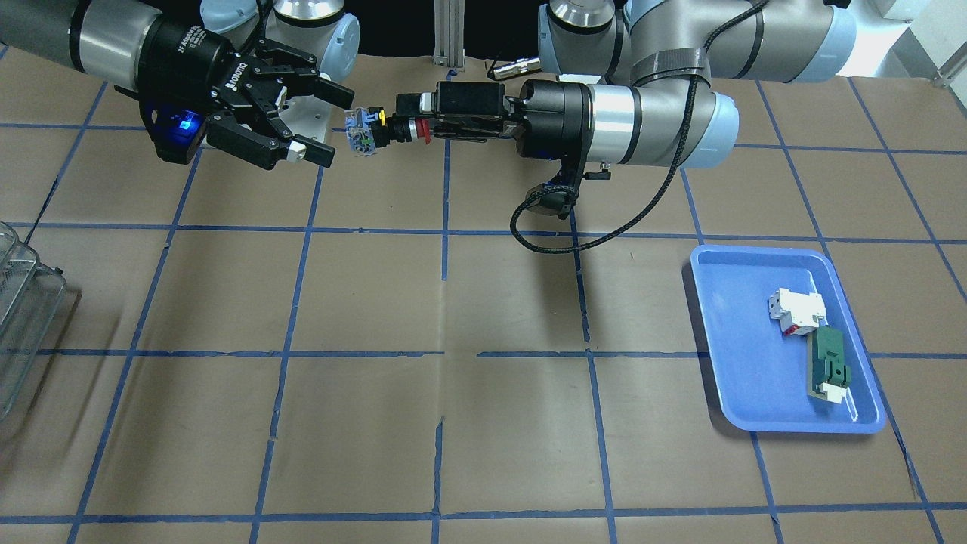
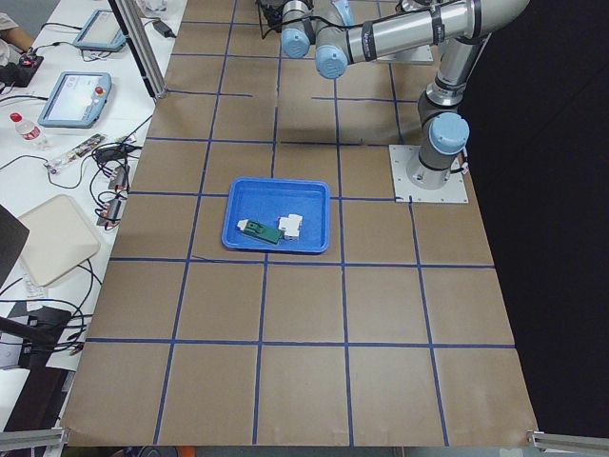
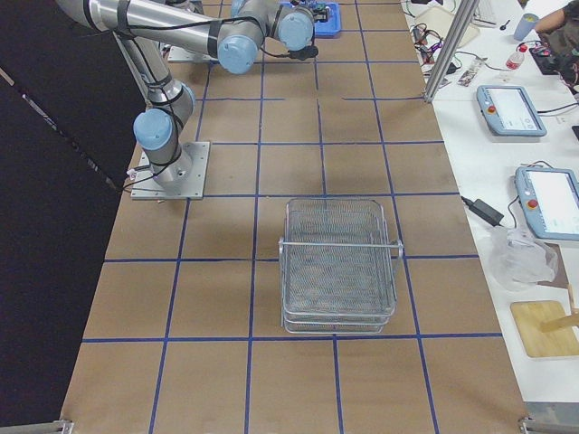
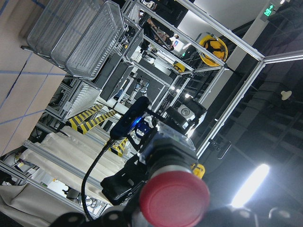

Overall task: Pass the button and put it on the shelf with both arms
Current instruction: 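Close the right gripper on the button's blue base beside the left gripper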

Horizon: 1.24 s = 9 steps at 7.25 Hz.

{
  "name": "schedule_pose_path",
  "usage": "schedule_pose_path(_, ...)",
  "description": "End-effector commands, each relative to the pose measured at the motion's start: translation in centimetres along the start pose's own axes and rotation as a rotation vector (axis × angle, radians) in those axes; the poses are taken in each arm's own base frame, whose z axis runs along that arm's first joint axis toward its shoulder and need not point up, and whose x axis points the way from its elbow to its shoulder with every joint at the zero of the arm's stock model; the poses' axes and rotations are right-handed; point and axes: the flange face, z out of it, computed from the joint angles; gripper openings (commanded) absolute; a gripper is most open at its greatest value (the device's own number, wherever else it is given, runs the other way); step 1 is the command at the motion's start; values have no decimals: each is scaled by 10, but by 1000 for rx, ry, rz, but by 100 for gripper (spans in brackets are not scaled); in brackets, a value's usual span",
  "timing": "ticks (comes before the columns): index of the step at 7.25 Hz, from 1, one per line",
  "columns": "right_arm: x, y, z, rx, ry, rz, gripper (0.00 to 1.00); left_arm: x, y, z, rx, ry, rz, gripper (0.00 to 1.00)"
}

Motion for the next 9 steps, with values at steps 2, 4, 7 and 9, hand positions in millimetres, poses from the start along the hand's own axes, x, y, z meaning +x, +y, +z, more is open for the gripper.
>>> schedule_pose_path(2, -2, 14, 6, -64, -22, -6, 100, -1, -2, 0, 0, -5, 7, 0)
schedule_pose_path(4, 1, 12, 13, -70, -10, -4, 100, -2, -3, 0, 0, -6, 9, 0)
schedule_pose_path(7, 3, 13, 21, -69, 12, 37, 100, -2, -4, 0, 0, -6, 7, 0)
schedule_pose_path(9, 4, 10, 22, -65, 18, 47, 99, -1, -3, 0, 0, -7, 9, 0)
